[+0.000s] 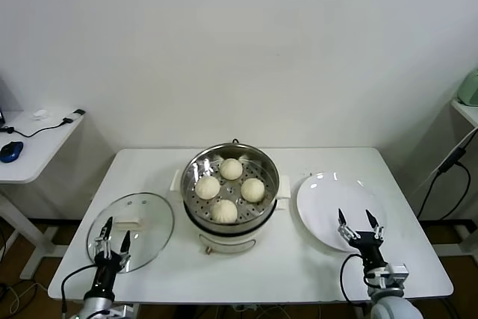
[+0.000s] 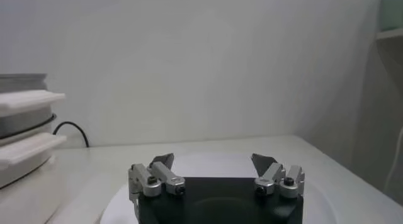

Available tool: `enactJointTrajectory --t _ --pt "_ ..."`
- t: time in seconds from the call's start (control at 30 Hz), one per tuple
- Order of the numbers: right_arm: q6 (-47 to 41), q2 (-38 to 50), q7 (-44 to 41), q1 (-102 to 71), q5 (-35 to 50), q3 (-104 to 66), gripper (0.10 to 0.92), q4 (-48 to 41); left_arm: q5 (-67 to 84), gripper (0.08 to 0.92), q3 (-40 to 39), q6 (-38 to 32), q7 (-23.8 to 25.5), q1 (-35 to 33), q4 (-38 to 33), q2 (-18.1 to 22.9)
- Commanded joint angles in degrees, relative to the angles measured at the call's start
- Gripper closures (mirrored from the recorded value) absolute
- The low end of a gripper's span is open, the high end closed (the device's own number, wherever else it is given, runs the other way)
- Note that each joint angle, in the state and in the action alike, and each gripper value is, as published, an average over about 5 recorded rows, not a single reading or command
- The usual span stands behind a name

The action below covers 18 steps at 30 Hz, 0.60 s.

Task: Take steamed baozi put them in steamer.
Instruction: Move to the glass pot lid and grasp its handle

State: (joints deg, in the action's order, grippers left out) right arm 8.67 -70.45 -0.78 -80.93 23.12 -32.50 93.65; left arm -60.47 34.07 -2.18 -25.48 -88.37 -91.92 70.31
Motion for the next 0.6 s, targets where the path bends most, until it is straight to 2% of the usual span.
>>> enactJointTrajectory --t 0.03,0.6 --pt "-0.7 -1.6 0.2 -1.3 -1.6 -0.7 0.202 0.4 -13.0 0.177 -0.7 5.8 -1.2 7.4 10.3 -0.5" --pt "-0.4 -1.6 -0.1 -1.6 -3.2 -0.6 0.203 0.5 -11.4 0.177 -2.3 11.0 2.6 14.9 14.1 0.8"
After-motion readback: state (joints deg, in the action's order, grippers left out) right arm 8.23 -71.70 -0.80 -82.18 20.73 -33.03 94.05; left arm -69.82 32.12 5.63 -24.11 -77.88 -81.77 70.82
